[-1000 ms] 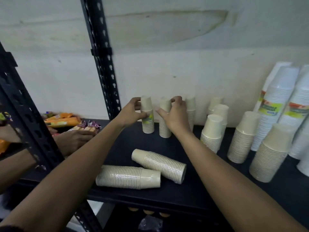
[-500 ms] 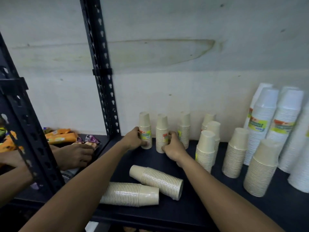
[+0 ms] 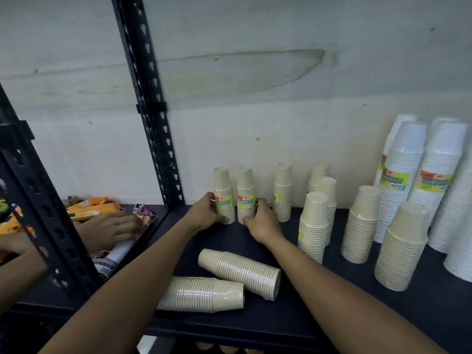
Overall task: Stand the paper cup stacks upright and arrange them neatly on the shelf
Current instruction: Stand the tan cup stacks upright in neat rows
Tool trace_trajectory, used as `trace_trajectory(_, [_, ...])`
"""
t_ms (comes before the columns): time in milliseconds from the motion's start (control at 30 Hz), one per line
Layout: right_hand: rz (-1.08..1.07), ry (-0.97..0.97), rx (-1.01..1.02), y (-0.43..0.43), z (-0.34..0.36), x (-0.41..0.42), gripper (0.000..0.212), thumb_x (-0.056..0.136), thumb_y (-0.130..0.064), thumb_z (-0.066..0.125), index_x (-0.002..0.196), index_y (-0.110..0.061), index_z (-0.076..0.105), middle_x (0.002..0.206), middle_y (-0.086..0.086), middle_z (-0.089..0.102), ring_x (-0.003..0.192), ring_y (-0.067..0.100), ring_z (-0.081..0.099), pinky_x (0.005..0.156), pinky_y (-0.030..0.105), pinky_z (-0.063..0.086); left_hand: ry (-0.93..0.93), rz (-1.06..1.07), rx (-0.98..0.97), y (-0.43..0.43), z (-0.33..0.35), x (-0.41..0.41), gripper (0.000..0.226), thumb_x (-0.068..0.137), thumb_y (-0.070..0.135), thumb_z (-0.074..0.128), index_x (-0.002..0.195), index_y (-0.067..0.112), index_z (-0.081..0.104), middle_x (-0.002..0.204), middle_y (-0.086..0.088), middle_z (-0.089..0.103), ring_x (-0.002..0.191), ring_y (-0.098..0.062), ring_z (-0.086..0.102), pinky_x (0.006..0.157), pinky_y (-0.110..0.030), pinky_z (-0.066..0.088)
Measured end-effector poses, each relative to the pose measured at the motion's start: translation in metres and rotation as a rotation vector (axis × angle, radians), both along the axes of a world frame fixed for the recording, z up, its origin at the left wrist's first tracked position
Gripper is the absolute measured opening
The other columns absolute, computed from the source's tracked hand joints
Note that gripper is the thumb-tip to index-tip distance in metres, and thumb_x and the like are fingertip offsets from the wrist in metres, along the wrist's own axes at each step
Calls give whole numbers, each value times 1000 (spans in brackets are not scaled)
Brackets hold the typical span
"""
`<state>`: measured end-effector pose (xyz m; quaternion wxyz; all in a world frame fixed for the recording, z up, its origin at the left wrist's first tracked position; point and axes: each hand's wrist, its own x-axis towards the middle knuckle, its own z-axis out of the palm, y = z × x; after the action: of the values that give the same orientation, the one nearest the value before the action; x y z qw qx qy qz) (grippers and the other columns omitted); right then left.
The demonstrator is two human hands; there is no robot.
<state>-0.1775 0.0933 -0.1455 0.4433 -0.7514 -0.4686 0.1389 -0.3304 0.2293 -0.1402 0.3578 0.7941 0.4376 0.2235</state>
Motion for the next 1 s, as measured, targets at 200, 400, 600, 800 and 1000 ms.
trace_trajectory(200, [-26, -35, -7, 1, -3, -3, 46, 95, -17, 66, 136, -9, 47, 133, 12, 63, 121, 31, 60, 93, 34, 48, -15, 10, 52, -10, 4, 8, 72, 69, 16, 92, 129, 21, 52, 120, 2, 68, 106, -15, 67, 99, -34, 52])
trace_trajectory(400, [-34, -29, 10, 1, -7, 0, 46, 95, -20, 67, 135, -7, 50, 133, 13, 63, 123, 32, 60, 96, 38, 49, -11, 10, 83, -15, 3, 12, 71, 71, 17, 91, 130, 18, 51, 116, 5, 66, 106, -15, 65, 92, -28, 49])
trace_trajectory(600, [-41, -31, 12, 2, -8, 2, 40, 95, -17, 66, 131, -5, 52, 131, 15, 64, 122, 33, 60, 97, 37, 47, -18, 15, 73, -14, 2, 14, 71, 70, 19, 92, 128, 22, 51, 125, 3, 67, 110, -15, 66, 99, -33, 51])
trace_trajectory(800, [-38, -19, 0, 1, -6, 3, 39, 94, -18, 67, 128, -6, 54, 129, 15, 64, 120, 34, 60, 96, 38, 48, -3, 1, 72, -12, 1, 14, 69, 71, 20, 92, 127, 22, 51, 125, 1, 68, 109, -15, 66, 101, -36, 52])
trace_trajectory(1000, [-30, 23, 21, -5, 2, 0, 42, 87, -26, 74, 120, -7, 57, 122, 11, 64, 114, 29, 61, 93, 36, 51, 71, -27, 49, -14, 12, 8, 92, 74, 24, 91, 149, 21, 36, 138, -2, 59, 117, -19, 63, 105, -39, 50])
